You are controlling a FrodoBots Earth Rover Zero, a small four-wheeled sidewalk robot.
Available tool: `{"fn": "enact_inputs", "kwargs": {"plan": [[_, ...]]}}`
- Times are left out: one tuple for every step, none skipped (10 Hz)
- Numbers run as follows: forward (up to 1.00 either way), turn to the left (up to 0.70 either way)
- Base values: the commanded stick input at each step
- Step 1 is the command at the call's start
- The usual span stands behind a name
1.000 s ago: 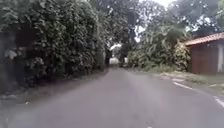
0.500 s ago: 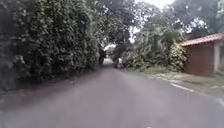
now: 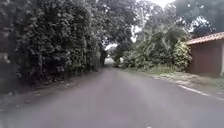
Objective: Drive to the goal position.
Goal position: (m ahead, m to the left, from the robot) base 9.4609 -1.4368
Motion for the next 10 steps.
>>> {"fn": "enact_inputs", "kwargs": {"plan": [[0.7, -0.22], [0.7, -0.01], [0.7, 0.0], [0.7, 0.0], [0.7, 0.0], [0.7, 0.0], [0.7, 0.0], [0.7, 0.0], [0.7, 0.0], [0.7, -0.31]]}}
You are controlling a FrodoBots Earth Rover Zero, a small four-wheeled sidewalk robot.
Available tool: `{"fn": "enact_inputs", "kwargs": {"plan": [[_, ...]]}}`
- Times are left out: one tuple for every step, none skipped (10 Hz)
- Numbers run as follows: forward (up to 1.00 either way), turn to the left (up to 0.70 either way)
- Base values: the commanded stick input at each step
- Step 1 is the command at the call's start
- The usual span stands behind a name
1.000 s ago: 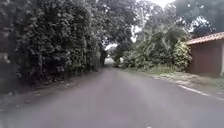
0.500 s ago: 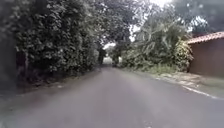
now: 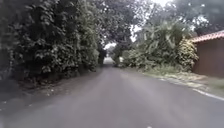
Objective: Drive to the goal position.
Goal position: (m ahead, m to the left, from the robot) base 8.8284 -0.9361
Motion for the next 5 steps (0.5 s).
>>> {"fn": "enact_inputs", "kwargs": {"plan": [[0.7, -0.35], [0.7, -0.35], [0.7, -0.35], [0.7, -0.35], [0.7, -0.35]]}}
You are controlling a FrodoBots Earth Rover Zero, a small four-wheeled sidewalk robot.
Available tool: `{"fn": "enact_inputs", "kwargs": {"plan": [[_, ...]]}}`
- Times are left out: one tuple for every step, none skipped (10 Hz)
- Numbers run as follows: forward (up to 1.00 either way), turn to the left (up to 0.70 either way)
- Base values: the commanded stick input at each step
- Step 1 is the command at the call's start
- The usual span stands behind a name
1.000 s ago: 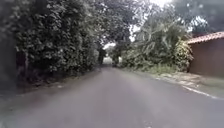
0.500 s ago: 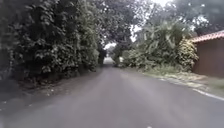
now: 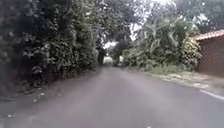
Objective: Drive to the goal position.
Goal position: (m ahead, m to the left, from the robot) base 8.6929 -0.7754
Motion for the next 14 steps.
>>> {"fn": "enact_inputs", "kwargs": {"plan": [[0.7, -0.35], [0.7, -0.35], [0.7, -0.27], [0.7, -0.16], [0.7, -0.1], [0.7, -0.05], [0.7, 0.0], [0.7, 0.0], [0.7, 0.0], [0.7, 0.0], [0.7, 0.0], [0.7, 0.0], [0.7, 0.0], [0.7, 0.0]]}}
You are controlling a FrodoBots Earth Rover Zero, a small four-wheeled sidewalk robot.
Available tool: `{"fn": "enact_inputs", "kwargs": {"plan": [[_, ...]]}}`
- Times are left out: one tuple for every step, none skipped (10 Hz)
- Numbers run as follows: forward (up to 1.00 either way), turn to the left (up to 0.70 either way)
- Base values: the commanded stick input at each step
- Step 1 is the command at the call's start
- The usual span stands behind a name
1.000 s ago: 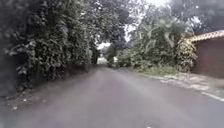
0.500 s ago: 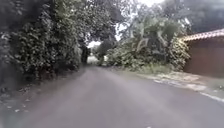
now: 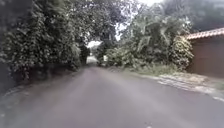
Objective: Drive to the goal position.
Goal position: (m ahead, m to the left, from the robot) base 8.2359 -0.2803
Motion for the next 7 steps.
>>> {"fn": "enact_inputs", "kwargs": {"plan": [[0.7, 0.0], [0.7, 0.0], [0.7, 0.0], [0.7, 0.0], [0.7, 0.0], [0.7, 0.0], [0.7, 0.0]]}}
